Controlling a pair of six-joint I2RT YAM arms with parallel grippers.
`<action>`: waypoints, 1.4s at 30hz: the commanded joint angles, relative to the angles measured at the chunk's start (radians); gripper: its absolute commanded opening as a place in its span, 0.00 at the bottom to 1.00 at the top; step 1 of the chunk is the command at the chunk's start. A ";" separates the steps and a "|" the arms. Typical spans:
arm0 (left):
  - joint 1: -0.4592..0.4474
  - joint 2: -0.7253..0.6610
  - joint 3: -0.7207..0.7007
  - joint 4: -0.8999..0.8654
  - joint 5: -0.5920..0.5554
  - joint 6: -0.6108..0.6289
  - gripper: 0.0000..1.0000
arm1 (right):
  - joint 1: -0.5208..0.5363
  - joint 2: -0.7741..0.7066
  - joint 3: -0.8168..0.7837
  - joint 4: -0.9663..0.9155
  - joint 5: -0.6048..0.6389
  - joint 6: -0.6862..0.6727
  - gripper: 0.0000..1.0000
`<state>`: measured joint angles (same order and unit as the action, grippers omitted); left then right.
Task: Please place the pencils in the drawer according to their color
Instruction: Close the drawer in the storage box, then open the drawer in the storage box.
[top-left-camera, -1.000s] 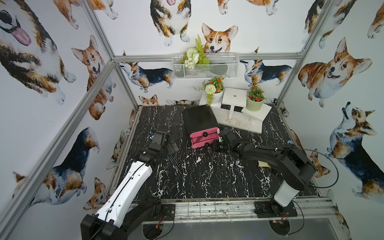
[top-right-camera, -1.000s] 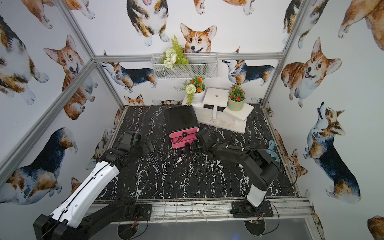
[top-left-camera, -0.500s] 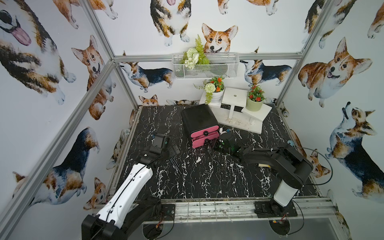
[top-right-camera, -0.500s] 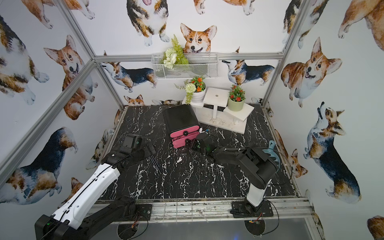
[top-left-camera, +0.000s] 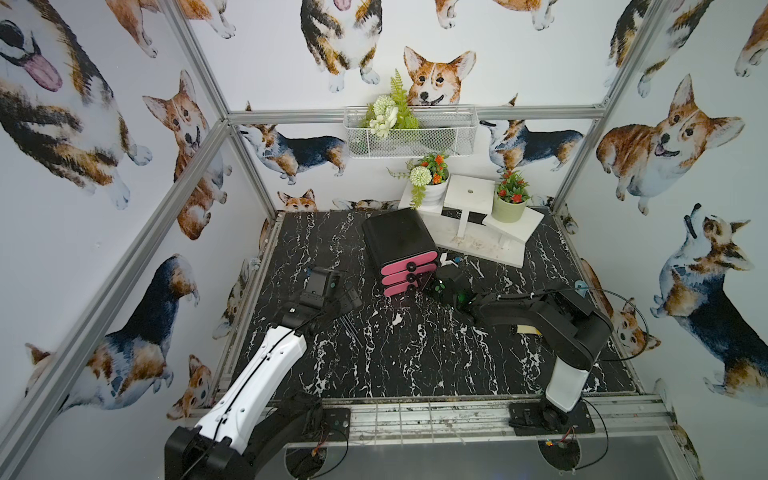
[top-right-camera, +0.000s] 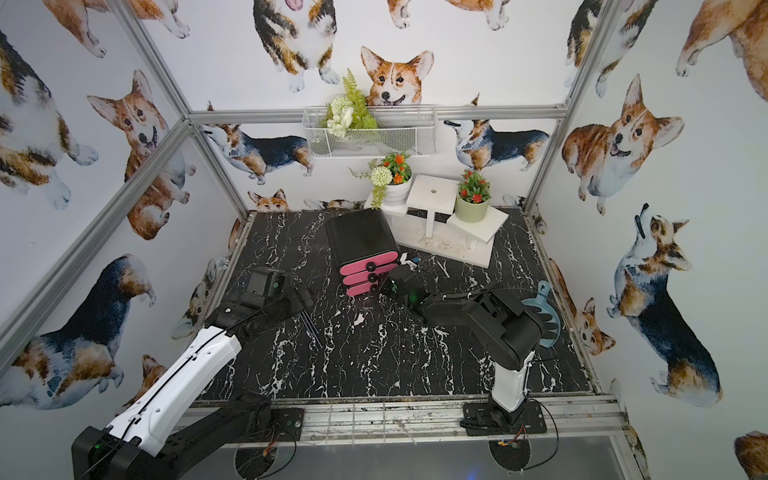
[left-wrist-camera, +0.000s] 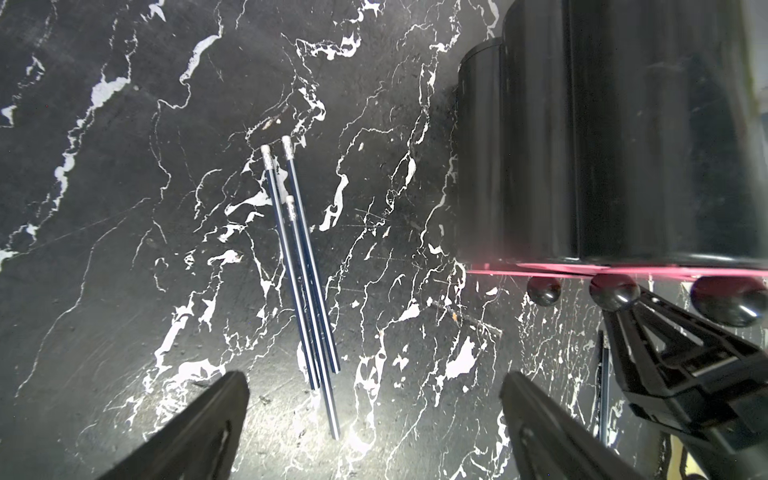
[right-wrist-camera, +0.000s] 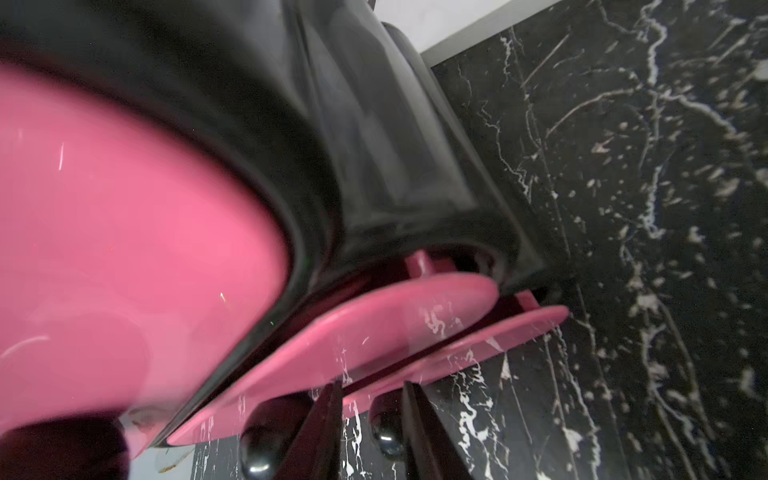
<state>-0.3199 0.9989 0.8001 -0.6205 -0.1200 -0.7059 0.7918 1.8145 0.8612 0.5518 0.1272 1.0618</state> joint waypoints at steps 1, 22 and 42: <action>0.002 -0.012 -0.009 0.024 0.013 -0.005 1.00 | 0.004 0.008 -0.003 0.085 0.000 0.056 0.36; 0.002 -0.032 -0.027 0.038 0.037 0.003 1.00 | 0.017 0.169 -0.195 0.509 -0.130 0.232 0.45; 0.002 -0.015 -0.022 0.031 0.034 0.016 1.00 | 0.013 0.251 -0.169 0.662 -0.159 0.233 0.51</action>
<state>-0.3199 0.9825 0.7685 -0.5987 -0.0868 -0.7044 0.8051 2.0636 0.6945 1.1511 -0.0254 1.3098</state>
